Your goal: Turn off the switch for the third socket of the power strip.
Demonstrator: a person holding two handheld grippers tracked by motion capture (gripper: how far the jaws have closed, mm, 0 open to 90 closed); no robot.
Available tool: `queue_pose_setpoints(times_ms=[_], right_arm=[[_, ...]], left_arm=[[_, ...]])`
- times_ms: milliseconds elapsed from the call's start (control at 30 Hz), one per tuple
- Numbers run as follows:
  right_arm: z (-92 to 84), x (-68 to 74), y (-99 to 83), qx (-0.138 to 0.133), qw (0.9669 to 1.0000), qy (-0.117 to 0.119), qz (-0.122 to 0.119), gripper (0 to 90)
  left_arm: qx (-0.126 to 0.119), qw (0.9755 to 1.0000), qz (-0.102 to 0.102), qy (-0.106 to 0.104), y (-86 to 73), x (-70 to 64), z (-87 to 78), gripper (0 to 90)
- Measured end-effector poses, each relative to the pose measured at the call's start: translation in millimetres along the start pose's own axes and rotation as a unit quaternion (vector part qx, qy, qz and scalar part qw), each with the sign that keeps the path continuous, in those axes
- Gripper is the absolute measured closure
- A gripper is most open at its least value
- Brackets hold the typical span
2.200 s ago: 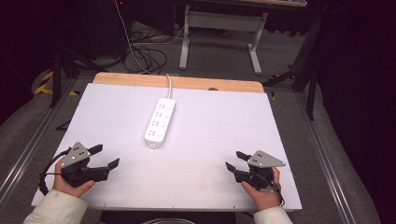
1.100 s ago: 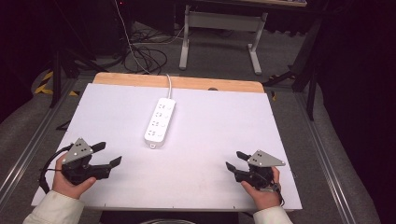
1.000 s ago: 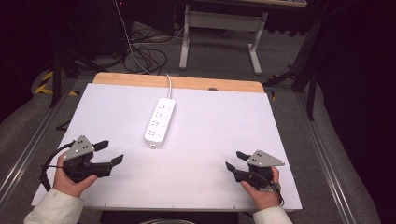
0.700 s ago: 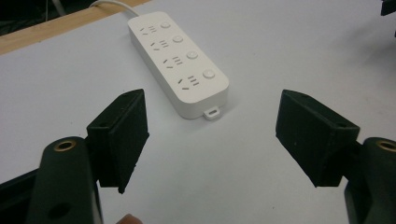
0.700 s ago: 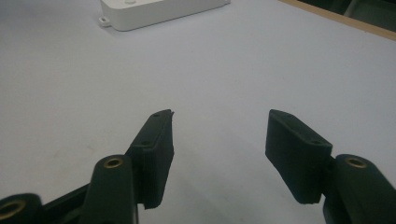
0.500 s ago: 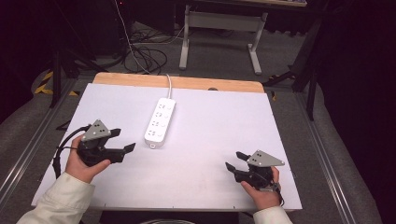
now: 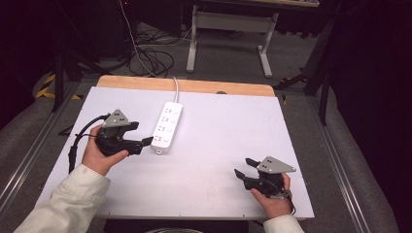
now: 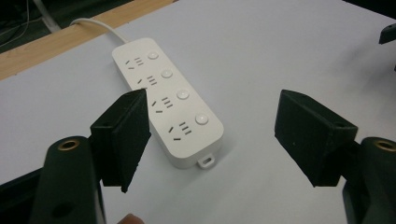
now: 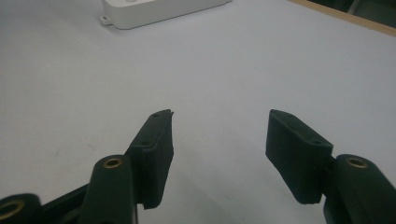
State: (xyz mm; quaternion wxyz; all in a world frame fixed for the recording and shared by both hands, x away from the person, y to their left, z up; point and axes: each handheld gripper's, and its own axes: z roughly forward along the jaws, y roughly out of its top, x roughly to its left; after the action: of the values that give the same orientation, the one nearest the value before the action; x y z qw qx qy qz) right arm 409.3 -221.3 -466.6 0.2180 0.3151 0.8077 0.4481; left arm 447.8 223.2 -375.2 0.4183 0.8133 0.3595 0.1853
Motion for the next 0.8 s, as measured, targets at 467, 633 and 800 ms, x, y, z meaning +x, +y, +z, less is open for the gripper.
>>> queue_pose_setpoints(times_ms=[467, 633, 800], right_arm=[[0.8, 0.2, -0.4, -0.002, 1.0000, 0.004, -0.002, 41.8], [0.9, 0.2, -0.4, -0.001, 1.0000, 0.005, -0.004, 41.5], [0.9, 0.2, -0.3, -0.002, 1.0000, 0.006, -0.004, 41.4]], left_arm=[[0.014, 0.9998, -0.008, -0.015, 24.4, 6.1, 44.8, 40.8], [0.017, 0.9996, -0.012, -0.018, 25.5, 9.0, 56.3, 43.6], [0.021, 0.9993, -0.026, -0.015, 25.9, 14.1, 69.1, 49.9]])
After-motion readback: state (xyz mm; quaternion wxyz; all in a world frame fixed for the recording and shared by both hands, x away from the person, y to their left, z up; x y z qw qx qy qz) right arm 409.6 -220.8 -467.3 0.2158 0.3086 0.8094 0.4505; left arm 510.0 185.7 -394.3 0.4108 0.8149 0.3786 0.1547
